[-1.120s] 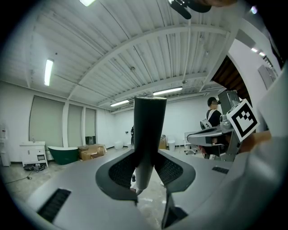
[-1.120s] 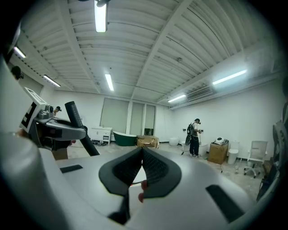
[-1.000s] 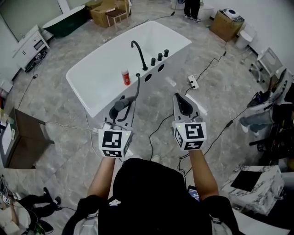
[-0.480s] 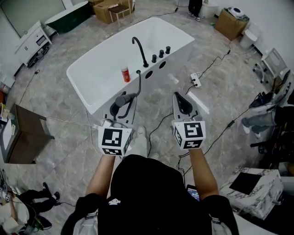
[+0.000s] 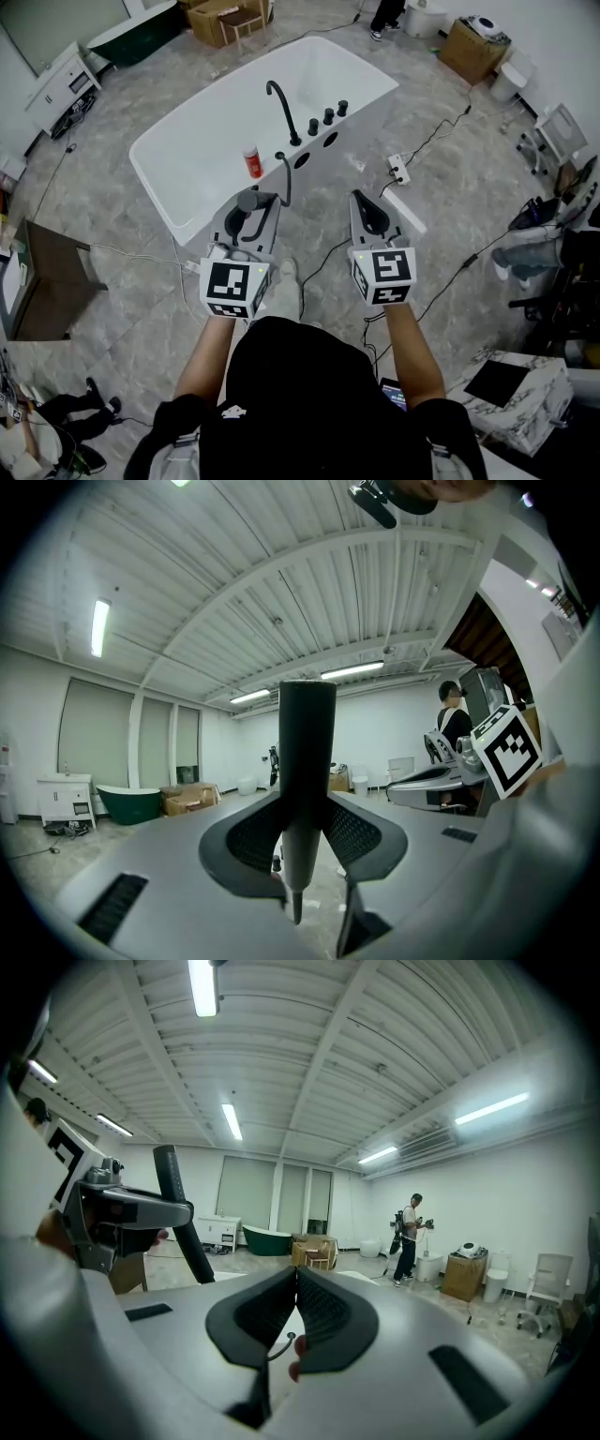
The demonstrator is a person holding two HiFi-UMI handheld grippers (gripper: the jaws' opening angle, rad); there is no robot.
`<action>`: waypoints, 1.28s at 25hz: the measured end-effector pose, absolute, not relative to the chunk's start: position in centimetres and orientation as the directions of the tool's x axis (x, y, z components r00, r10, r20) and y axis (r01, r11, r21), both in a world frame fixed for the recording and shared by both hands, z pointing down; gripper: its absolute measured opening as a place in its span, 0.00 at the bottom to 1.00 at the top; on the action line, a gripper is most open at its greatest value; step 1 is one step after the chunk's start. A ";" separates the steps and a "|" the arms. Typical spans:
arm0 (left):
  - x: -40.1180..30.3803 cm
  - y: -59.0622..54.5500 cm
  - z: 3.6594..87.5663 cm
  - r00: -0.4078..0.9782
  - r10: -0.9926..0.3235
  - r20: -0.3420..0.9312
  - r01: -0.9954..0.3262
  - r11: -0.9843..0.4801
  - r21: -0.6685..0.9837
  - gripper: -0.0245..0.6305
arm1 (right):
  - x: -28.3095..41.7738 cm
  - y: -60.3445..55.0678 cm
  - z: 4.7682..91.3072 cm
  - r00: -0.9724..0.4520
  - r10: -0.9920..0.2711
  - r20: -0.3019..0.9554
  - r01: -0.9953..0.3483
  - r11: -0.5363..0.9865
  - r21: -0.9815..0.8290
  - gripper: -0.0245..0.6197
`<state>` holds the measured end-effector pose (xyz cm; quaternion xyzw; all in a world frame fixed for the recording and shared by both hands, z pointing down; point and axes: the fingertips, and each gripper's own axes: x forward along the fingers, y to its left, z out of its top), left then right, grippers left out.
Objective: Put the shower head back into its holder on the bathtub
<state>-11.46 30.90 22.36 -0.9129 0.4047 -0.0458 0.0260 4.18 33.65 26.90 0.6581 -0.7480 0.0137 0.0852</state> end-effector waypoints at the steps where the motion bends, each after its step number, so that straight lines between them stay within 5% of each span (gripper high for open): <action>1: -11.3 30.1 22.4 0.668 -0.742 0.065 -0.737 -0.671 -0.082 0.26 | 4.3 32.8 27.0 -0.121 -0.981 0.148 -0.987 0.135 0.091 0.07; 32: -8.9 2.6 24.7 0.701 -0.703 0.121 -0.704 -0.709 -0.041 0.26 | 5.2 5.4 29.3 -0.127 -0.960 0.250 -0.986 0.150 0.076 0.07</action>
